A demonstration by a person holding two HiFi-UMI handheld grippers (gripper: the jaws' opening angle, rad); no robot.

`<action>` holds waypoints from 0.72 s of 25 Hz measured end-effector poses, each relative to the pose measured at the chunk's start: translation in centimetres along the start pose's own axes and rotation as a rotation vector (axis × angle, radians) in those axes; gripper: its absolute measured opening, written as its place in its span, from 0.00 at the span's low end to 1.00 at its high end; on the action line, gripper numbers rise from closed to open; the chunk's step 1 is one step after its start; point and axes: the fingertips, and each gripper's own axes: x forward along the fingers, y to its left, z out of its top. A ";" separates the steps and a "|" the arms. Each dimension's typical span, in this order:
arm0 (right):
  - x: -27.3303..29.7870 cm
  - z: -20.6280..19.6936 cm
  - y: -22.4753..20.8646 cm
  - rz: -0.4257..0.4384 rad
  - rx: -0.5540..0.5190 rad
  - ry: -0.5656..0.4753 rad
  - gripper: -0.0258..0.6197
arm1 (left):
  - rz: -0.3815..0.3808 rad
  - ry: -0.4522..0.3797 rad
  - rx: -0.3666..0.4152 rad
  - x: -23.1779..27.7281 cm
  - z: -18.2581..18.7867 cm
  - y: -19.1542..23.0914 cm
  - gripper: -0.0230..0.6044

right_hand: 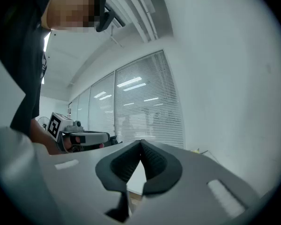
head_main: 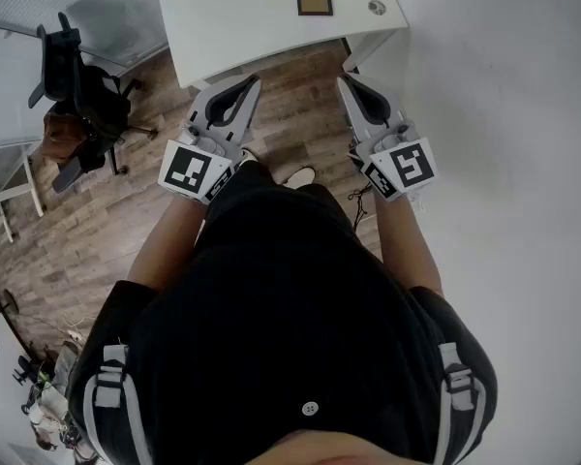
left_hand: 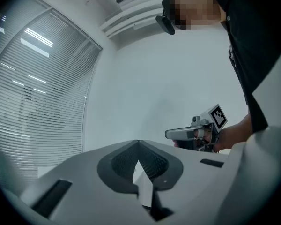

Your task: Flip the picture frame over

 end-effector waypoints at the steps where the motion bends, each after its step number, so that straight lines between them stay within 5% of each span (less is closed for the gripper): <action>1: -0.3 0.1 -0.1 -0.003 -0.003 0.000 0.05 | -0.002 0.003 0.003 0.1 0.1 -0.2 0.05; 18: -0.3 0.1 -0.9 0.023 -0.053 0.016 0.06 | -0.029 0.014 0.025 2.8 0.0 -1.9 0.05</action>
